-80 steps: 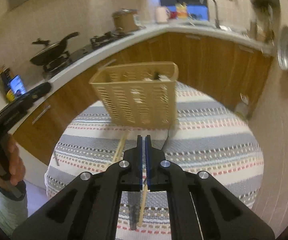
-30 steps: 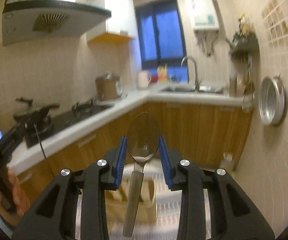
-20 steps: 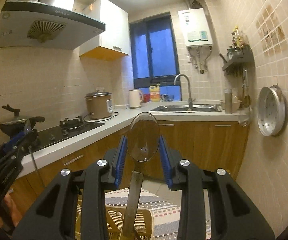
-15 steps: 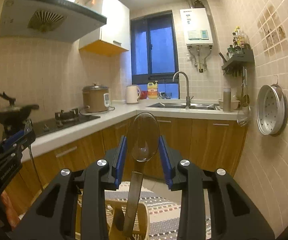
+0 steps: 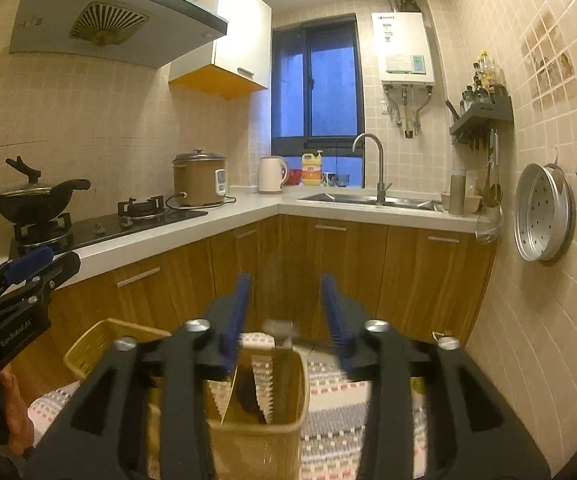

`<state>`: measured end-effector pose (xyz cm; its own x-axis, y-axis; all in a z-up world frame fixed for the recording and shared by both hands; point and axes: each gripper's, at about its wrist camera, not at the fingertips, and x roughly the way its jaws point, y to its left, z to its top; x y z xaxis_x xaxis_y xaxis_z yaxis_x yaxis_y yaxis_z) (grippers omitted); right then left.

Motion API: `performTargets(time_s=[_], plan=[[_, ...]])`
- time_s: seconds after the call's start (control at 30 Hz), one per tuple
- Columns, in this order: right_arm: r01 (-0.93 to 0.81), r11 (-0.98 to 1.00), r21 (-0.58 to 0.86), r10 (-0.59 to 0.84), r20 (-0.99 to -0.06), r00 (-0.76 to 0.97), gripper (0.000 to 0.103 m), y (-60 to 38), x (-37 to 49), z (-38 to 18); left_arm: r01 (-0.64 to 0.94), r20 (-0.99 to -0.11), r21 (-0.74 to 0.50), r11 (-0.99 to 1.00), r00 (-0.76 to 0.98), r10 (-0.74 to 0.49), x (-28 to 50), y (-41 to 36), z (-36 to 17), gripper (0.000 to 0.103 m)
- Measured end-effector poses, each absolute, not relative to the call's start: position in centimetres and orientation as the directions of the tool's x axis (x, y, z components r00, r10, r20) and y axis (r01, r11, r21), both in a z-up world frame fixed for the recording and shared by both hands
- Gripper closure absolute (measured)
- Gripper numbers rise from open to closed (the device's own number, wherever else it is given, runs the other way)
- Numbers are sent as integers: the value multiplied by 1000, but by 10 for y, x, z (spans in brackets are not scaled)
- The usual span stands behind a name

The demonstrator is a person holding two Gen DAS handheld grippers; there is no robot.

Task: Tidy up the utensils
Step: 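Grasp a wooden chopstick with the left tool while the right tool grasps a clear spoon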

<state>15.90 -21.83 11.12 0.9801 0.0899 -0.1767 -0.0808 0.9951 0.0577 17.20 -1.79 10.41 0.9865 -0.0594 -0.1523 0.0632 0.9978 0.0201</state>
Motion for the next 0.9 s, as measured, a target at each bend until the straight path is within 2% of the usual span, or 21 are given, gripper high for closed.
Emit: performTargets(time_s=[0.2, 0.3, 0.37, 0.47, 0.67, 0.7, 0.77, 0.9], plan=[[-73, 995, 62, 85, -206, 975, 49, -223, 113, 114, 101, -230, -18, 995, 968, -103, 139, -2, 111, 53], [-78, 995, 70, 93, -244, 965, 49, -225, 95, 113, 168, -317, -52, 984, 932, -176, 123, 4, 105, 53], [-90, 993, 79, 110, -299, 948, 49, -227, 85, 109, 195, -364, -56, 979, 909, -202, 114, 5, 100, 53], [-130, 986, 109, 164, -430, 888, 49, -228, 83, 101, 269, -494, -65, 961, 828, -265, 103, 0, 82, 54], [-193, 964, 182, 265, -699, 665, 49, -216, 97, 62, 364, -750, -161, 917, 559, -353, 101, -8, 22, 65], [-203, 959, 199, 283, -732, 620, 50, -214, 101, 53, 365, -772, -178, 914, 525, -359, 102, -6, 14, 69], [-212, 948, 238, 317, -776, 546, 54, -209, 108, 36, 363, -806, -208, 908, 462, -370, 104, -5, -5, 70], [-203, 930, 308, 368, -805, 465, 55, -205, 117, 15, 344, -836, -281, 896, 371, -405, 109, -3, -34, 71]])
